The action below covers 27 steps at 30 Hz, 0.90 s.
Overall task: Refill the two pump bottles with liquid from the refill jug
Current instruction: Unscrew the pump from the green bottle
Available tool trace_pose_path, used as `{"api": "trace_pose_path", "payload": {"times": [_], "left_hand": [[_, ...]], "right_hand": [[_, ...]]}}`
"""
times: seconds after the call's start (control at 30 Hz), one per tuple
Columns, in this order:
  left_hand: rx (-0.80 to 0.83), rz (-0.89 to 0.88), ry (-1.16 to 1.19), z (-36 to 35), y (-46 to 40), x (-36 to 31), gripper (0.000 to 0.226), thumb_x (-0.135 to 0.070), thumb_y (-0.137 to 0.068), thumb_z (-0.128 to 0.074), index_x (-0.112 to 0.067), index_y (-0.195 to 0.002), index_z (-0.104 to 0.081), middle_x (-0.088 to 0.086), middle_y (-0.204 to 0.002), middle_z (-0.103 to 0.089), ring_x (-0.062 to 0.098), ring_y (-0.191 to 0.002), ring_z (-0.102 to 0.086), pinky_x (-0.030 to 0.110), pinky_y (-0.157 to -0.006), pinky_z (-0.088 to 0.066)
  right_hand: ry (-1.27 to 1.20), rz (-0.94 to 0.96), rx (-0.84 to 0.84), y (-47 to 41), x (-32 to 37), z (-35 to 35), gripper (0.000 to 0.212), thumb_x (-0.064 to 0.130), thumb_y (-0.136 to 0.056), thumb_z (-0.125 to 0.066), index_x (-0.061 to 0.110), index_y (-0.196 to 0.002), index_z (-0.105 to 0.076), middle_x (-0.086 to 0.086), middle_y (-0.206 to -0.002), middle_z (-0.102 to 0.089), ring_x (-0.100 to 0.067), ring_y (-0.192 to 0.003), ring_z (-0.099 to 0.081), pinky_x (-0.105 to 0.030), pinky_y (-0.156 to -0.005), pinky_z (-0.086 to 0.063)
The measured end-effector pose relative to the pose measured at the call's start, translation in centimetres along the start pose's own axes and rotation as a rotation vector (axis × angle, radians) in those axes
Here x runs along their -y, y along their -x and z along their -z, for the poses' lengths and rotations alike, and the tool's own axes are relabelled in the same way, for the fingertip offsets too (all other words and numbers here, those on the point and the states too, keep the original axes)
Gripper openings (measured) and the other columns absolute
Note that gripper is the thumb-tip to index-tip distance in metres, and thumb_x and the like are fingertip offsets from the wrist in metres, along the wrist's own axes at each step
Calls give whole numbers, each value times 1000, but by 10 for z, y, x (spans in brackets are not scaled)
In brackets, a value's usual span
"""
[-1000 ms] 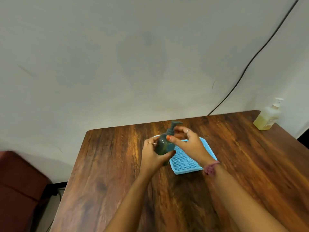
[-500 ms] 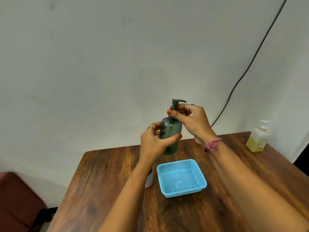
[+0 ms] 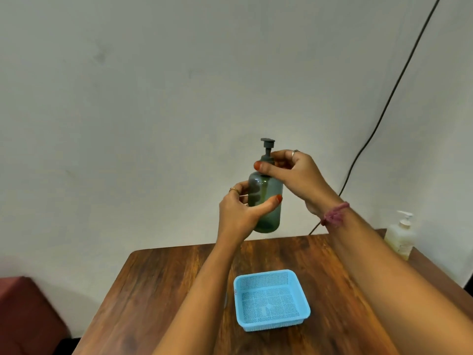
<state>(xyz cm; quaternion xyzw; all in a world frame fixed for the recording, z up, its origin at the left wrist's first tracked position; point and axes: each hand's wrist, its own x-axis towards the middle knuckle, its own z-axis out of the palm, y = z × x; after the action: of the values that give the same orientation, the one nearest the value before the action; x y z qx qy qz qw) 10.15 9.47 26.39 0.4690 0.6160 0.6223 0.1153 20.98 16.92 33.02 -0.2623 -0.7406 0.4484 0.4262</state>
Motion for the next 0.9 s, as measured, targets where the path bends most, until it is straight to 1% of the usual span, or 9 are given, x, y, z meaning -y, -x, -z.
{"api": "trace_pose_path", "payload": {"times": [0.1,0.2,0.3,0.37,0.5,0.6,0.67,0.8,0.9], "left_hand": [[-18,4,13,-4,-1,-5,67,-36,-70,-80,-15,-127,-54,-4,-118,-61,11,-100,-59,11,-72,-51],[-38,15,25,-9,0,-9,67,-38,-70,-80,-16,-127,-53,-7,-114,-59,11,-100,-59,12,-72,-50],[-44,7,9,-16,2,-13,66,-38,-70,-80,-16,-126,-54,-8,-113,-59,10,-99,-59,10,-70,-50],[-50,7,5,-21,3,-14,66,-38,-70,-80,-16,-127,-54,-6,-115,-61,11,-100,-60,10,-71,-50],[-64,18,9,-30,5,-15,68,-38,-70,-80,-15,-128,-53,-2,-120,-61,14,-103,-59,12,-74,-50],[-68,24,9,-35,7,-16,67,-37,-70,-80,-16,-127,-53,-3,-119,-60,15,-104,-60,13,-75,-51],[-68,26,4,-38,9,-15,68,-38,-70,-80,-15,-128,-53,-3,-119,-60,15,-104,-60,15,-76,-52],[-75,34,1,-41,11,-15,69,-38,-70,-80,-15,-129,-52,-2,-121,-60,13,-102,-60,14,-75,-51],[-83,31,-7,-42,11,-16,70,-39,-69,-81,-15,-129,-52,-2,-122,-61,13,-102,-60,14,-76,-51]], "right_hand": [[-118,-40,119,-2,6,16,32,22,-89,-63,15,-120,-61,4,-110,-68,-3,-101,-61,-15,-82,-45],[-109,-17,94,-4,7,22,40,29,-92,-58,19,-130,-53,5,-123,-60,-7,-113,-52,-11,-75,-35],[-49,42,13,-2,8,22,47,34,-81,-72,19,-121,-54,4,-106,-63,-8,-99,-60,-17,-78,-49],[-57,53,1,-1,7,24,41,26,-81,-72,18,-118,-55,2,-99,-66,-8,-93,-64,-19,-80,-54],[-126,22,29,-1,9,35,34,24,-94,-52,23,-128,-51,4,-110,-65,-9,-108,-57,-14,-71,-41],[-78,38,47,1,10,36,49,33,-86,-66,22,-130,-46,6,-105,-63,-7,-99,-60,-17,-76,-46],[-42,44,11,1,8,38,52,29,-80,-73,19,-126,-48,2,-100,-65,-10,-93,-64,-22,-80,-52],[-145,-8,15,0,6,43,36,22,-92,-54,21,-128,-49,0,-104,-69,-12,-103,-62,-26,-83,-45],[-97,24,39,1,5,43,46,30,-89,-61,23,-131,-43,3,-110,-64,-11,-104,-59,-18,-74,-43]]}}
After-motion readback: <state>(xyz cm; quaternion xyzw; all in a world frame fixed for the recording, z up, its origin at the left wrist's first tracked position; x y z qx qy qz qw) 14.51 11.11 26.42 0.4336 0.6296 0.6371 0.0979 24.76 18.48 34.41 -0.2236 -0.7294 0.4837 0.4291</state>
